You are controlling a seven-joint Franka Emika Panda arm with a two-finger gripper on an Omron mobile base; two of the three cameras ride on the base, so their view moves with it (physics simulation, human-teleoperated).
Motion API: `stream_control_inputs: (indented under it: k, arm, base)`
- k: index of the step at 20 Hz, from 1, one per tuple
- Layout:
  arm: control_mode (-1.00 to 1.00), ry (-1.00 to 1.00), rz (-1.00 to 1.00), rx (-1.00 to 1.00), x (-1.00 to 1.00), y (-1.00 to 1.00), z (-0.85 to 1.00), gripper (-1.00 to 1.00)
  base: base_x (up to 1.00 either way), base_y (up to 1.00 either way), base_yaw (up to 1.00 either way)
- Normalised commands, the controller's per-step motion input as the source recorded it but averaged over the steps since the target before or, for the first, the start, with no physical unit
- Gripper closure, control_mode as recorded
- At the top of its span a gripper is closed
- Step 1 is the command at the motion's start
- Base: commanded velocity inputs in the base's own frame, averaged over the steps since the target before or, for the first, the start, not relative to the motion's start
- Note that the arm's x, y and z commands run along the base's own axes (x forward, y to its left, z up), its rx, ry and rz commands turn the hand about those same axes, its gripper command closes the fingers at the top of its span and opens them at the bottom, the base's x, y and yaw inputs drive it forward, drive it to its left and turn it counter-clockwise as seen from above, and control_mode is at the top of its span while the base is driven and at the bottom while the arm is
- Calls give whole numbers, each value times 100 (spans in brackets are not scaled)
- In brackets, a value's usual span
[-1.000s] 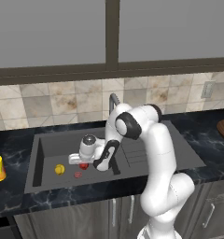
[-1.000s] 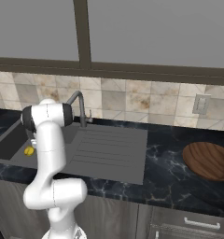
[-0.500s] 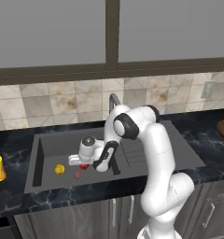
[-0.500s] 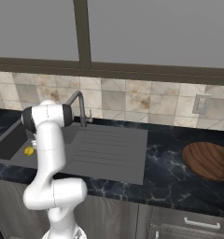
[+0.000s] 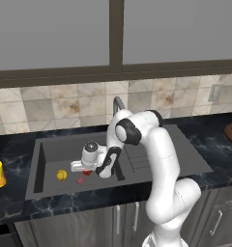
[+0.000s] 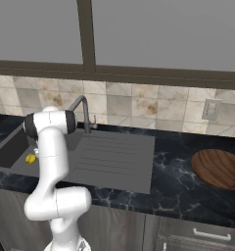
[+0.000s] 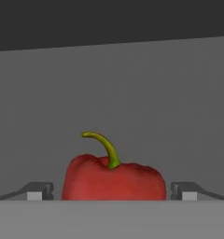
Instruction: Remove the lemon and bell pepper from the sink. Then move the bowl and cup from the counter to the sink for washing.
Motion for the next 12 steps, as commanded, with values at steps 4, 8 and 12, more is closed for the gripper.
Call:
stream_control_inputs:
  k: [4, 8, 12]
  arm:
    - [-100, 0, 0, 0, 6, 1, -14, -100]
    - [-100, 0, 0, 0, 6, 1, -12, -100]
    - [-100, 0, 0, 0, 4, 0, -11, -100]
  base:
    - [0, 0, 0]
    - [0, 0, 0]
    - [0, 0, 0]
